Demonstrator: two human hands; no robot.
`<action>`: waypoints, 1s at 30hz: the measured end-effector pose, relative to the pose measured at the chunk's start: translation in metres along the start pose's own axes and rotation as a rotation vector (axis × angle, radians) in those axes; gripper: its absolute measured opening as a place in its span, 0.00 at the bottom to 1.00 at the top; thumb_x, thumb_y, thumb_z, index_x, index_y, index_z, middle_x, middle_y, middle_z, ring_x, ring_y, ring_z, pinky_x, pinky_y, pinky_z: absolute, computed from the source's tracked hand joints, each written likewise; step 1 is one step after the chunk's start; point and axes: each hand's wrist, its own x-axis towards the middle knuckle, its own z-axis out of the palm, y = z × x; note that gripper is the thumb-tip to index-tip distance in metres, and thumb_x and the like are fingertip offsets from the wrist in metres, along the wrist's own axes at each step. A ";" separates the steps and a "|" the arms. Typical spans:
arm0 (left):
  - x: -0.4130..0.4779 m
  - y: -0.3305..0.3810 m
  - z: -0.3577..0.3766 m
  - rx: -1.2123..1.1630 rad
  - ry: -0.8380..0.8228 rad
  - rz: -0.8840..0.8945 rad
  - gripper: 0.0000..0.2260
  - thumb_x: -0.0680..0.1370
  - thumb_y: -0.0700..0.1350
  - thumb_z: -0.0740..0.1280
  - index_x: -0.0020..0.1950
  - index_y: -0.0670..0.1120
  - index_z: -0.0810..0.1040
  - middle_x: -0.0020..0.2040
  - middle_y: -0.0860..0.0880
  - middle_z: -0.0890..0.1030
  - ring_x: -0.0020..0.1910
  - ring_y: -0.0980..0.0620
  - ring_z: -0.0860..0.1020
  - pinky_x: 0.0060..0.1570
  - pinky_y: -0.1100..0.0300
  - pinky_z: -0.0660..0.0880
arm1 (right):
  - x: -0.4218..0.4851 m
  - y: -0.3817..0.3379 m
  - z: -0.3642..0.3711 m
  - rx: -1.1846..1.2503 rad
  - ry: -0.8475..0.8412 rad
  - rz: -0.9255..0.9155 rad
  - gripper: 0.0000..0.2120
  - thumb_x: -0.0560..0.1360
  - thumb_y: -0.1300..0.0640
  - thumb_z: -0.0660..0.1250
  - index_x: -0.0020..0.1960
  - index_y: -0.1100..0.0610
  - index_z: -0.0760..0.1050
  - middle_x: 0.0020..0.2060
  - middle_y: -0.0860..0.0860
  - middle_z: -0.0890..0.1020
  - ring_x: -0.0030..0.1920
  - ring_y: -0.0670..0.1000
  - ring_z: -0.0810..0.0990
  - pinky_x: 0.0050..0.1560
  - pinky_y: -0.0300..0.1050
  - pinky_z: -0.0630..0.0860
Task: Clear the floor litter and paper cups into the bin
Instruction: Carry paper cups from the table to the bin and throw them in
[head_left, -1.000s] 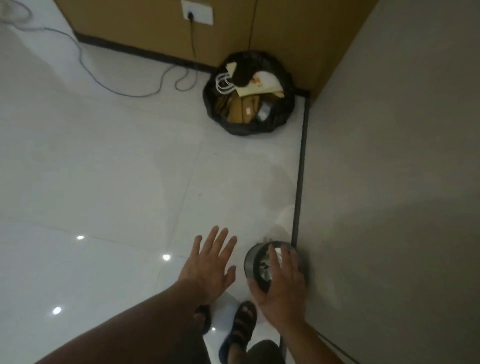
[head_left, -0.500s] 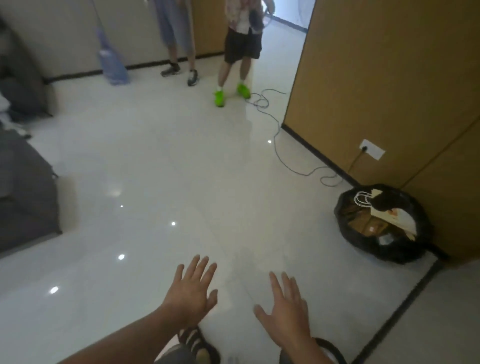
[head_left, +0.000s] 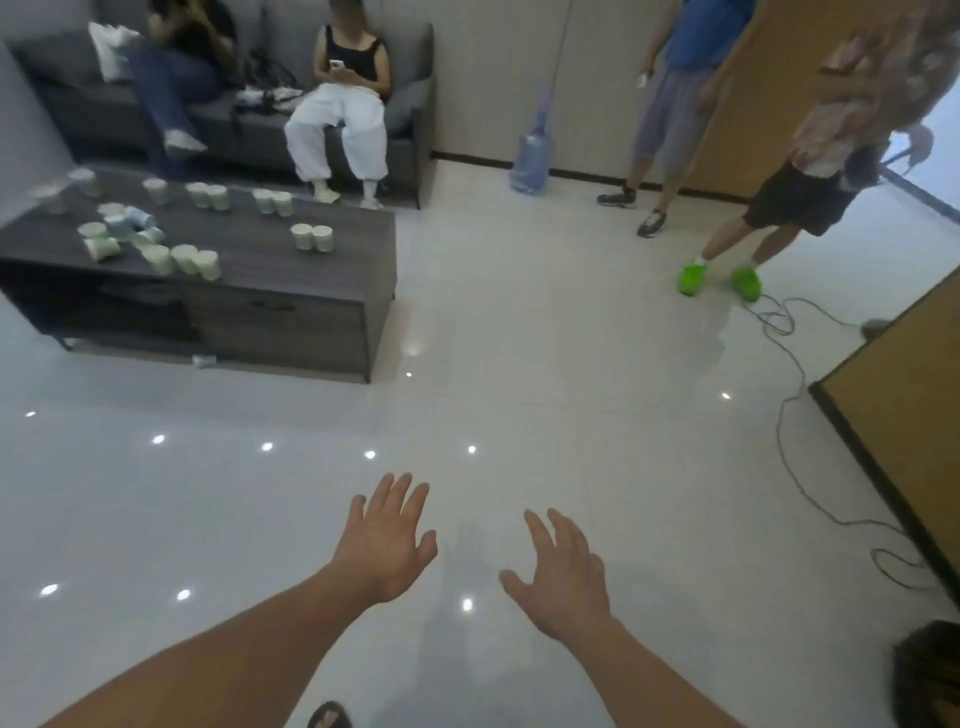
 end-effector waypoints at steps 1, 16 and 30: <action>-0.001 -0.026 -0.007 -0.004 0.008 -0.021 0.29 0.81 0.59 0.47 0.79 0.50 0.45 0.79 0.49 0.44 0.77 0.48 0.40 0.74 0.46 0.45 | 0.010 -0.024 0.002 -0.008 -0.012 -0.027 0.40 0.75 0.33 0.57 0.79 0.44 0.44 0.79 0.48 0.46 0.78 0.51 0.43 0.74 0.56 0.54; 0.018 -0.283 -0.056 -0.175 0.039 -0.422 0.30 0.80 0.59 0.49 0.79 0.49 0.45 0.79 0.48 0.46 0.77 0.47 0.42 0.74 0.46 0.48 | 0.157 -0.295 0.021 -0.122 -0.154 -0.387 0.40 0.74 0.33 0.59 0.79 0.46 0.47 0.79 0.49 0.50 0.77 0.51 0.50 0.73 0.52 0.58; 0.151 -0.474 -0.149 -0.204 0.102 -0.670 0.29 0.81 0.58 0.51 0.79 0.49 0.47 0.79 0.47 0.49 0.77 0.47 0.45 0.74 0.48 0.52 | 0.387 -0.503 0.003 -0.239 -0.245 -0.605 0.39 0.74 0.33 0.58 0.79 0.46 0.48 0.78 0.49 0.52 0.77 0.54 0.53 0.70 0.55 0.62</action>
